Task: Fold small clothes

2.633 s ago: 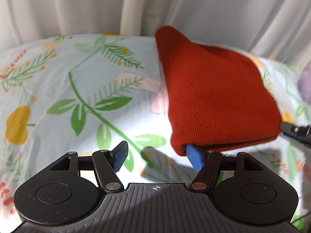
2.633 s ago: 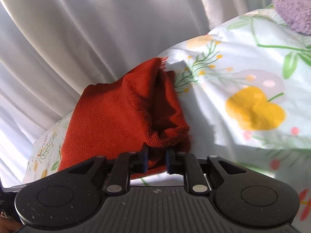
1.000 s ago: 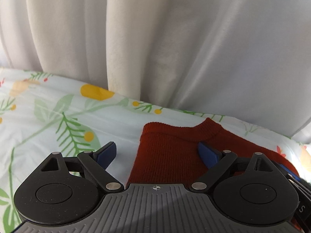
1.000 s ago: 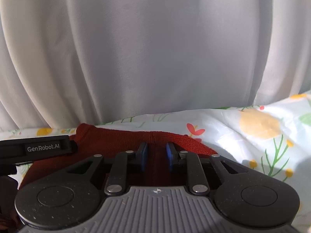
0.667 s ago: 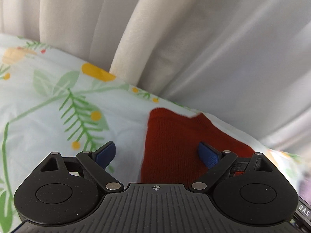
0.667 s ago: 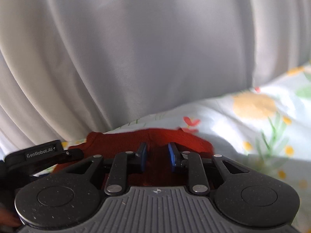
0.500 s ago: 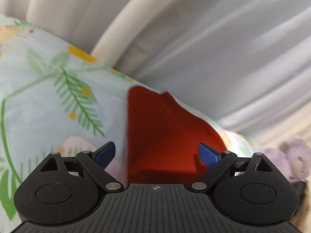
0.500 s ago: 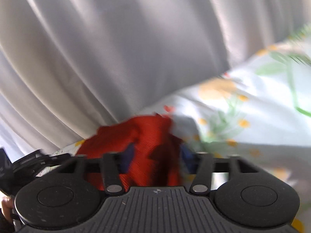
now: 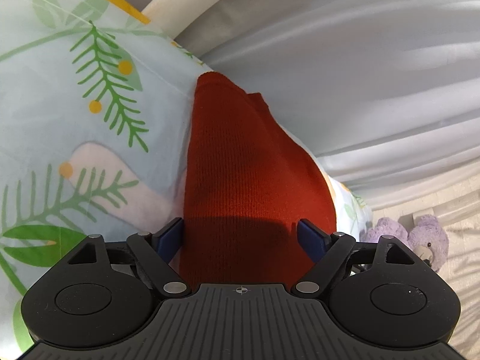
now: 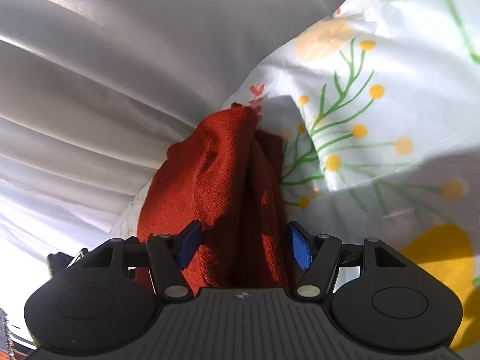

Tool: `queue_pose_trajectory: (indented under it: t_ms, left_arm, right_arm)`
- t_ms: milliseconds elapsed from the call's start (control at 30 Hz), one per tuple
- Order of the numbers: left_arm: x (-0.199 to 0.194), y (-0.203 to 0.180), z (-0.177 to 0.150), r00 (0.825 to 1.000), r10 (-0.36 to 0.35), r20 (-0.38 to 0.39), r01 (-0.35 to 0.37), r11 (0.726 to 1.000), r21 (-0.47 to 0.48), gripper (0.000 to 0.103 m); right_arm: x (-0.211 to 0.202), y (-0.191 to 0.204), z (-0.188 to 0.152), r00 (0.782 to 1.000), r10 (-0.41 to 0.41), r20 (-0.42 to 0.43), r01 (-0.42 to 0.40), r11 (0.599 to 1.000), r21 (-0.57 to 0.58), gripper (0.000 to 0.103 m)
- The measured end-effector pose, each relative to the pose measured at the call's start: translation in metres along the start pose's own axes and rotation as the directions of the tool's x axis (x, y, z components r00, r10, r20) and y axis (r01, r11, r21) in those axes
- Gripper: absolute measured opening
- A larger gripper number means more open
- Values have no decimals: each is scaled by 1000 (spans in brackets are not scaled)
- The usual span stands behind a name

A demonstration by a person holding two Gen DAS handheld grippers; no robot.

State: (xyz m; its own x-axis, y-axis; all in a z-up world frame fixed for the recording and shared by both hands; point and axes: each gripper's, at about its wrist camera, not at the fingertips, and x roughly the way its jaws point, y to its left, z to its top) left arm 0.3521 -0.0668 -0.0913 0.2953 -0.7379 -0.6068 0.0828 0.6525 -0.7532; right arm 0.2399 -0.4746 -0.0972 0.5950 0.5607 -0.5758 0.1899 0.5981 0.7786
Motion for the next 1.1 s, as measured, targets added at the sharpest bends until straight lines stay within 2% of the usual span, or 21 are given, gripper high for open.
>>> queue_pose_trajectory:
  t_ms: [67,233,333,533,633,833,1100]
  left_arm:
    - [-1,2,1,1000,-5,-4,5,1000,-7,84]
    - [1,1,1,1000,16,-16,-15,1000,21,71]
    - [2,1,1,1000,20,-15,-20,999,31,64]
    - [-3,-5,-2,999,37,-6,-37,999,28,52]
    - [-7,-15,-3,999,51,9,-51,998,32,50]
    - [-23,-33,-5,1000,10,23,-11,999,44,49]
    - [-60,-59,-16,998,28,59,-33,995,96,49]
  right_arm:
    - [4,-3,5,999,25,-19,-25,999,24,63]
    - [17,-1,7,996,65,-69,-63,997,34,52]
    - [26,3,8,993,84,-87,-82,996,26,49]
    - [29,9,3,997,71,-44,-71,997,8,38]
    - [29,25,0,999,40,-16,-40,999,-33,35]
    - [19,50,-4,998,51,27,-48,995,-93,32]
    - [7,80,-16,997,77,29,-73,989,-130,31]
